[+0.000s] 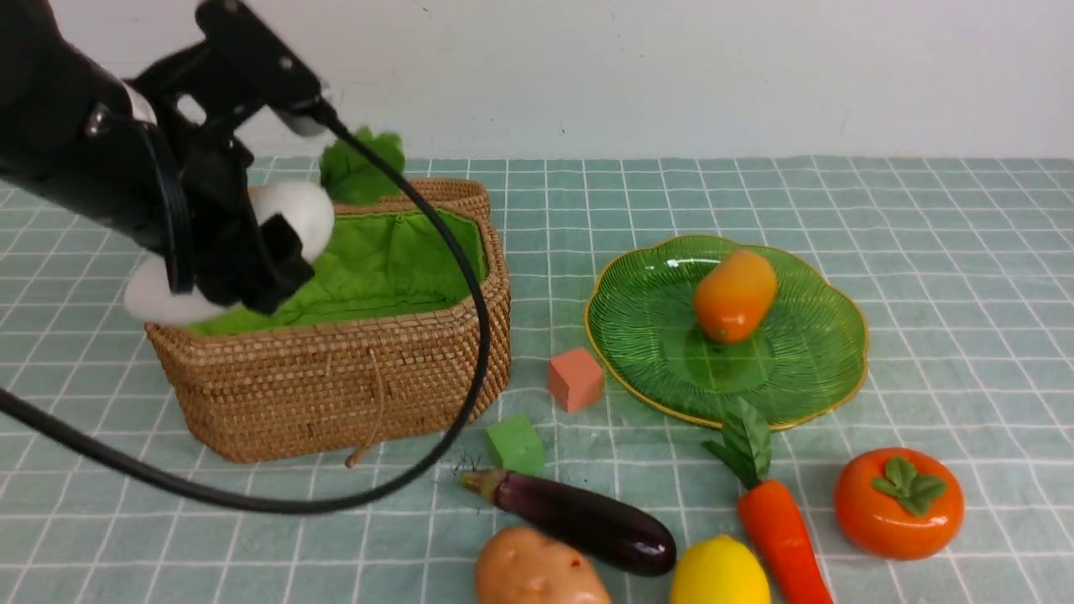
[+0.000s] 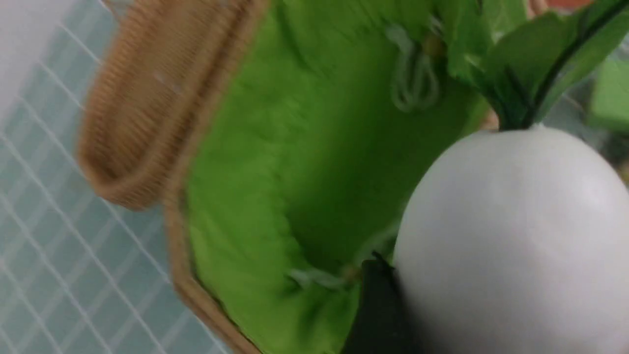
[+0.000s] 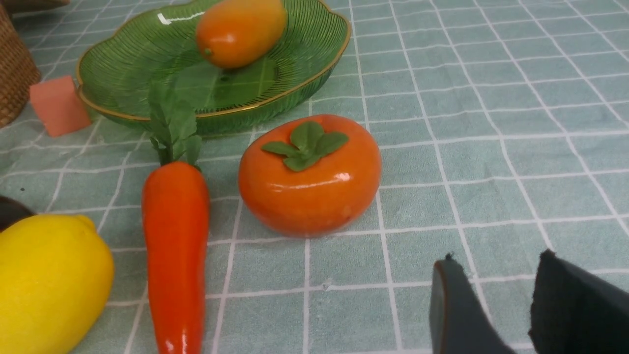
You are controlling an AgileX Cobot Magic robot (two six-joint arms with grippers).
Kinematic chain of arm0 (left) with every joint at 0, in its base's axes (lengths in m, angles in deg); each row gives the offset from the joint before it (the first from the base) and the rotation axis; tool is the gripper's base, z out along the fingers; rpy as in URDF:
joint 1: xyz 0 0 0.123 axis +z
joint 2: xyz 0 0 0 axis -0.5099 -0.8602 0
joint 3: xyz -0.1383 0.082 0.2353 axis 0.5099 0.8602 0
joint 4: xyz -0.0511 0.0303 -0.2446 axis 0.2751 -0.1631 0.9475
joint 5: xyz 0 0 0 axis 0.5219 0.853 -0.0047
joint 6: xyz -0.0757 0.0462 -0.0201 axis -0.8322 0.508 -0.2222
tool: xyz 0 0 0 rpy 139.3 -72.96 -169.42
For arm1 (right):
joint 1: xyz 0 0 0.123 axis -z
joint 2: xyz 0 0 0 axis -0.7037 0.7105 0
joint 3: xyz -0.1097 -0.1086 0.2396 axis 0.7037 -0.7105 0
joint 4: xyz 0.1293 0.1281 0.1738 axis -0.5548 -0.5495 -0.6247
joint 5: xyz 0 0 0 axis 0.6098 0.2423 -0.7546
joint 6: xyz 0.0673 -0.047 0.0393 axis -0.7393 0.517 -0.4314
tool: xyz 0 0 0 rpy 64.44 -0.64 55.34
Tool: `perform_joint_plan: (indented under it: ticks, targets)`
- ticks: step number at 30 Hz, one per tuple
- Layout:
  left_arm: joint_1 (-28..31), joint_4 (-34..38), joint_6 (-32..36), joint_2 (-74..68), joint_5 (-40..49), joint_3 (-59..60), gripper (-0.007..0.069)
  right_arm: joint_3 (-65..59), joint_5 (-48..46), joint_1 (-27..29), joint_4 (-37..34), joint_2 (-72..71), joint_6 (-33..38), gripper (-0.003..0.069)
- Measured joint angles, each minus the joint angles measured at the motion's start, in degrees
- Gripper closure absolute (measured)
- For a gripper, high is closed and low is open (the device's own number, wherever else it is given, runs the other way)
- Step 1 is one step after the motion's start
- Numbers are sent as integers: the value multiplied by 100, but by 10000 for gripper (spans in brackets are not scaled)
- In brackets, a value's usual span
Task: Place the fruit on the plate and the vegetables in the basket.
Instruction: Take a daikon with your left arm and place it on the basket on the left.
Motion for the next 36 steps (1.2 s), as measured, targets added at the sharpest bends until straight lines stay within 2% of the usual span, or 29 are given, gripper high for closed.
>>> perform_joint_plan:
  ticks: [4, 7, 12, 16, 23, 25, 27, 30, 34, 36]
  targets:
    - [18, -71, 0, -99, -1095, -15, 136, 0, 0, 0, 0, 0, 0, 419]
    - [18, -70, 0, -361, -1590, -15, 136, 0, 0, 0, 0, 0, 0, 419]
    - [18, -105, 0, -956, -1713, -15, 136, 0, 0, 0, 0, 0, 0, 419]
    - [18, -569, 0, -1534, -1749, -15, 136, 0, 0, 0, 0, 0, 0, 419]
    - [25, -701, -234, -1656, -2049, -15, 129, 0, 0, 0, 0, 0, 0, 419]
    - [25, -701, -346, -1656, -2008, -15, 102, 0, 0, 0, 0, 0, 0, 419]
    - [25, -703, -429, -1656, -1846, -15, 32, 0, 0, 0, 0, 0, 0, 419]
    - [25, -708, -460, -1656, -1587, -15, -26, 0, 0, 0, 0, 0, 0, 419]
    - [25, -551, -467, -1589, -1060, -15, -41, 0, 0, 0, 0, 0, 0, 419]
    - [38, -243, -475, -1376, -586, -15, -26, 0, 0, 0, 0, 0, 0, 419]
